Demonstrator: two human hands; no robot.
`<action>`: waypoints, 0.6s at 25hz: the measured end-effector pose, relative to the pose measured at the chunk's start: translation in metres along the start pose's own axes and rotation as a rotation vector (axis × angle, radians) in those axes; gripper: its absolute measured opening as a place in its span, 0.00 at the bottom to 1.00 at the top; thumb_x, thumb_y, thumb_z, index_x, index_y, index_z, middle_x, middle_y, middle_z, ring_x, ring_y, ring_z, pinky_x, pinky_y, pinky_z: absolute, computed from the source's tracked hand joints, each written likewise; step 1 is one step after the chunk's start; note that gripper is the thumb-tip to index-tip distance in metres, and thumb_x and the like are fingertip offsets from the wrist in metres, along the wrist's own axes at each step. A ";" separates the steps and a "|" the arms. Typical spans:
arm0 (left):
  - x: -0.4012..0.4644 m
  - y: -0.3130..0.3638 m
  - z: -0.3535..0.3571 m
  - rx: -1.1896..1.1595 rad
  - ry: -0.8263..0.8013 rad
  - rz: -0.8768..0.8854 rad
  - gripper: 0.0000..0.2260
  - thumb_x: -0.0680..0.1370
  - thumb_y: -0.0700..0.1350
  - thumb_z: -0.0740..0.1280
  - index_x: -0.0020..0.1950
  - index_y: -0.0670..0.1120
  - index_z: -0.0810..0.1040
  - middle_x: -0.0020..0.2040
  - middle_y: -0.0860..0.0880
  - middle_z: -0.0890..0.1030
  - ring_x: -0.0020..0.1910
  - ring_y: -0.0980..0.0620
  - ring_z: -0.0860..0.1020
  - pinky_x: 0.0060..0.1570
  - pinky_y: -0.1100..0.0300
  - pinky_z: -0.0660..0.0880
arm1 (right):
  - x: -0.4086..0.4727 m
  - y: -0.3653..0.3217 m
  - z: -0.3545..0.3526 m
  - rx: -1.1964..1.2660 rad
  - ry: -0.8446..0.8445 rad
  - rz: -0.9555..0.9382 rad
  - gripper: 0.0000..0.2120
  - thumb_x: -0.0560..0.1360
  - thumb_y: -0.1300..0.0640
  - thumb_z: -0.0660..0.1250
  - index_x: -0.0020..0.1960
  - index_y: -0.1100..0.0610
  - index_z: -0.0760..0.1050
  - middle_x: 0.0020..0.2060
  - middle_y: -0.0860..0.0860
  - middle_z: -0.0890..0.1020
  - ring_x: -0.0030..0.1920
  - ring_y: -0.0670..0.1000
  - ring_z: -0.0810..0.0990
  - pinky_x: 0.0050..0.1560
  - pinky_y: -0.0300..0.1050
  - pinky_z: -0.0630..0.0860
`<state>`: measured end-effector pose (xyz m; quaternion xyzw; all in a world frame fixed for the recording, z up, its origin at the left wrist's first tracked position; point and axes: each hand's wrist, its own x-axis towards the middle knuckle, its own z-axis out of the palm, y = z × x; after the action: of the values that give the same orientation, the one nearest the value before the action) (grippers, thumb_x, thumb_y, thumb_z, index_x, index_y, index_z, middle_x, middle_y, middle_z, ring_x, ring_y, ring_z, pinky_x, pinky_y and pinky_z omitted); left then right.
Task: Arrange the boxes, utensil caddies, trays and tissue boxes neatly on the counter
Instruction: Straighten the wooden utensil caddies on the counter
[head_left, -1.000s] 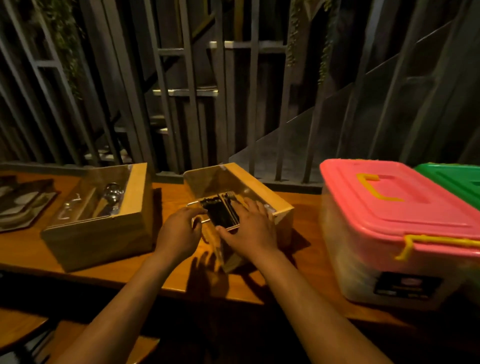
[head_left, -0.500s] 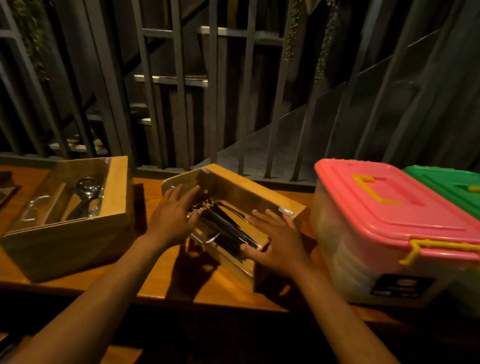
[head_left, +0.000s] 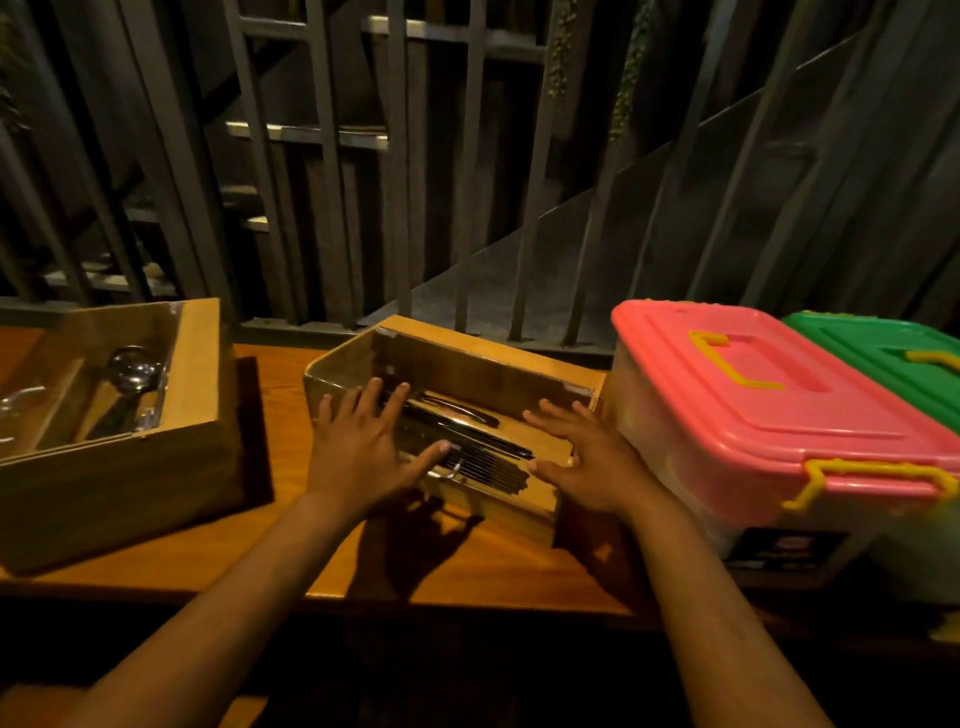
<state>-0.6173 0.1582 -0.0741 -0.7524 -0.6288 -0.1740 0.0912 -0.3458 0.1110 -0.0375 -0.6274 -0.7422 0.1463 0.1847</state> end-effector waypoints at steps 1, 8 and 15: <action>0.003 -0.001 -0.003 -0.010 0.034 0.012 0.39 0.72 0.76 0.45 0.74 0.54 0.67 0.72 0.43 0.69 0.71 0.42 0.66 0.70 0.41 0.58 | -0.001 -0.006 0.005 -0.030 0.040 0.020 0.30 0.76 0.45 0.67 0.75 0.38 0.59 0.78 0.42 0.56 0.79 0.52 0.47 0.77 0.60 0.48; 0.105 -0.053 -0.006 -0.189 -0.133 -0.367 0.27 0.77 0.64 0.59 0.72 0.51 0.68 0.69 0.40 0.71 0.67 0.38 0.69 0.64 0.42 0.69 | -0.003 -0.035 0.047 -0.193 0.255 0.135 0.41 0.72 0.32 0.63 0.78 0.45 0.50 0.79 0.49 0.53 0.79 0.57 0.44 0.75 0.54 0.50; 0.095 -0.055 0.019 -0.259 -0.111 -0.466 0.30 0.75 0.70 0.54 0.72 0.54 0.65 0.66 0.38 0.74 0.63 0.36 0.72 0.57 0.44 0.72 | 0.007 -0.008 0.039 -0.124 0.271 0.099 0.42 0.69 0.35 0.70 0.77 0.45 0.58 0.77 0.49 0.60 0.78 0.56 0.49 0.76 0.61 0.53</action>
<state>-0.6540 0.2625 -0.0602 -0.6011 -0.7615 -0.2277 -0.0831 -0.3711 0.1167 -0.0679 -0.6875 -0.6861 0.0231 0.2369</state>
